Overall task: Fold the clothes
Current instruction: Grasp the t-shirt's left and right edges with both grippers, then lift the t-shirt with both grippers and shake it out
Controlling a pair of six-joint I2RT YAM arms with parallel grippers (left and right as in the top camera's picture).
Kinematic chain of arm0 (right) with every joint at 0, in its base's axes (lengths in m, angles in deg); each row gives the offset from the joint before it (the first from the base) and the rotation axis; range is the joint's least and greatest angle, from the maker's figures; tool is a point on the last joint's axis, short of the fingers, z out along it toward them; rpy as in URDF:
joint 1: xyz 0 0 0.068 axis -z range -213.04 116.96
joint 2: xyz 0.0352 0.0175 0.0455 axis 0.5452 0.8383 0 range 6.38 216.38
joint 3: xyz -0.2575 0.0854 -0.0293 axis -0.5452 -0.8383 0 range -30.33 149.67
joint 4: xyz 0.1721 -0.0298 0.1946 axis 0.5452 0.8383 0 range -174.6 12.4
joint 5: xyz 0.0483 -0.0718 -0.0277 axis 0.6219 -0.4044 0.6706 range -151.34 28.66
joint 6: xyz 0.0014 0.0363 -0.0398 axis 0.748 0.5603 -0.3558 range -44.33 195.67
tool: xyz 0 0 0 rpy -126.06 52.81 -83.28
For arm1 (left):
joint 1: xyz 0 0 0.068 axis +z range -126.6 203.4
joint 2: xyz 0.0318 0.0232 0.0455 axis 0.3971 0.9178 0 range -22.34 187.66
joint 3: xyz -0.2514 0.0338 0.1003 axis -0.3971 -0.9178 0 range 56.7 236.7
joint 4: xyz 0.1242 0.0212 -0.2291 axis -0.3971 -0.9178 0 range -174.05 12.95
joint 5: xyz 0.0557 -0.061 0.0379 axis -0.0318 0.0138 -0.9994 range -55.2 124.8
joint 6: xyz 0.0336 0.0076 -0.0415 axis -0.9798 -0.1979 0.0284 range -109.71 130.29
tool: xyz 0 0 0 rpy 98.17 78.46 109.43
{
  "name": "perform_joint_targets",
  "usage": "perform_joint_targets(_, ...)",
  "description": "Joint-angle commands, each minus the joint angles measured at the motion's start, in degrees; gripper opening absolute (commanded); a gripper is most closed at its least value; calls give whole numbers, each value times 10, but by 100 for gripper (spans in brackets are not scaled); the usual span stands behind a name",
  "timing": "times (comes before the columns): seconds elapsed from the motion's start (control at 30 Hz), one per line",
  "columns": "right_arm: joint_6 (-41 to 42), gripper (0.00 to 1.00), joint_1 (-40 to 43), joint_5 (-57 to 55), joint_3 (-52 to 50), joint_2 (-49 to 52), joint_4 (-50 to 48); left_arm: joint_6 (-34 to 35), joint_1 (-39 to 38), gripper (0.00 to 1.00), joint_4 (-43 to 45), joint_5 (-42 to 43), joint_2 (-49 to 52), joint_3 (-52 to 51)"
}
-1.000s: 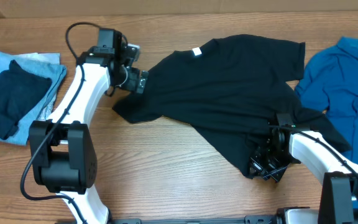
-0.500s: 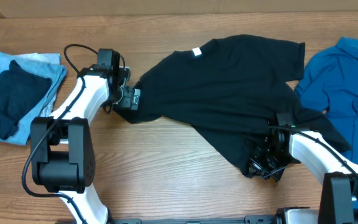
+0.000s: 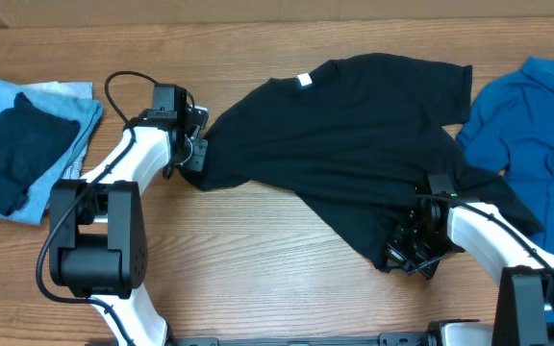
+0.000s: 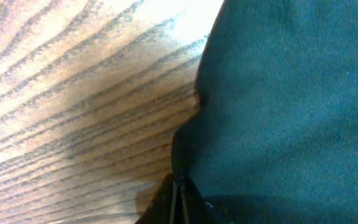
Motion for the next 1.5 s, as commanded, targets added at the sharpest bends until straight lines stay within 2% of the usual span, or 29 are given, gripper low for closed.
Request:
perform_joint_targets(0.0, -18, 4, 0, -23, 5, 6, -6, 11, 0, 4, -62, 38, -13, 62)
perform_joint_targets(0.13, -63, 4, 0, -20, 127, 6, 92, 55, 0, 4, -157, 150, -30, 210)
perform_joint_targets(0.27, -77, 4, 0, -45, 276, 6, 172, 81, 0, 4, -251, 160, -30, 363)
perform_joint_targets(0.37, -80, 4, 0, -68, 356, 6, 196, 102, 0, 4, -292, 159, -30, 440)
perform_joint_targets(0.57, -131, 4, 1, -98, 537, 6, 261, 196, 5, 4, -306, 154, -30, 590)
perform_joint_targets(0.67, -156, 4, 1, -107, 666, 6, 280, 271, 35, 4, -306, 124, -30, 680)
perform_joint_targets(0.8, -167, 4, 2, -116, 788, 10, 264, 327, 88, 4, -311, 126, -31, 757)
perform_joint_targets(0.9, -185, 4, 2, -116, 834, 12, 221, 346, 125, 4, -312, 146, -31, 822)
perform_joint_targets(1.13, -199, 4, 2, -120, 863, 12, 96, 367, 181, 4, -349, 170, -32, 967)
perform_joint_targets(1.27, -199, 4, 2, -120, 901, 12, 99, 371, 189, 4, -377, 185, -51, 987)
perform_joint_targets(1.47, -198, 4, 2, -120, 1018, 10, 168, 349, 189, 4, -411, 163, -128, 987)
